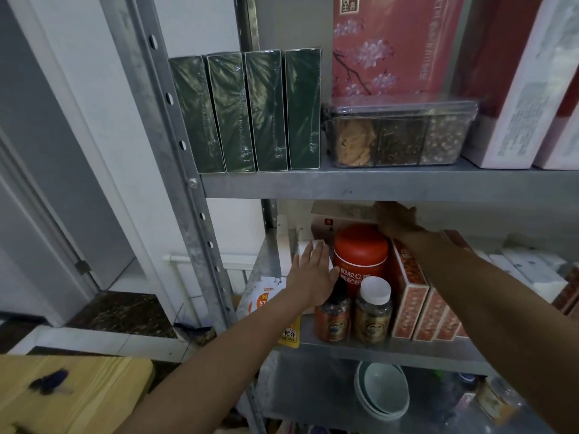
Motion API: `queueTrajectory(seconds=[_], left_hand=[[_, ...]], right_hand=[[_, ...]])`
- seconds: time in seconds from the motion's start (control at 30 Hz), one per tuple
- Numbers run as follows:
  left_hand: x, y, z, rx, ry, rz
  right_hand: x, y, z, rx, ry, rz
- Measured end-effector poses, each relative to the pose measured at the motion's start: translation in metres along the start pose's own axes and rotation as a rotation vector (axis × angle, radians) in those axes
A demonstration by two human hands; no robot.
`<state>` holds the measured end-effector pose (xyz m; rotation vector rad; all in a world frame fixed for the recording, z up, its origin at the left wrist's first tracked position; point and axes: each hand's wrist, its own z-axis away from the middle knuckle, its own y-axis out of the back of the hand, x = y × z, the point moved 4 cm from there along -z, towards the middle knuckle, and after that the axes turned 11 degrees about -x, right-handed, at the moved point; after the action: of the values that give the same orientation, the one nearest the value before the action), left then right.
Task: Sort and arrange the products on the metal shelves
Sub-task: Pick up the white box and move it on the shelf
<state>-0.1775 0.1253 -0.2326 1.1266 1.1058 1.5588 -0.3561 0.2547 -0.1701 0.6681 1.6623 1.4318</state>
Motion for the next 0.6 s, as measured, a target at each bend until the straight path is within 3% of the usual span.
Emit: queueTrajectory(seconds=[0.13,0.37,0.6], left_hand=[[0.0,0.001,-0.002,0.044,0.005,0.06],[-0.005,0.024,0.009,0.391,-0.001,0.262],[-0.004,0.041,0.031,0.606,-0.007,0.205]], right_hand=[[0.002,0.005,0.008,0.085,-0.022,0.046],[-0.008,0.011,0.04,0.309,0.039,0.389],[-0.019,0.023,0.105,0.593,0.24,0.315]])
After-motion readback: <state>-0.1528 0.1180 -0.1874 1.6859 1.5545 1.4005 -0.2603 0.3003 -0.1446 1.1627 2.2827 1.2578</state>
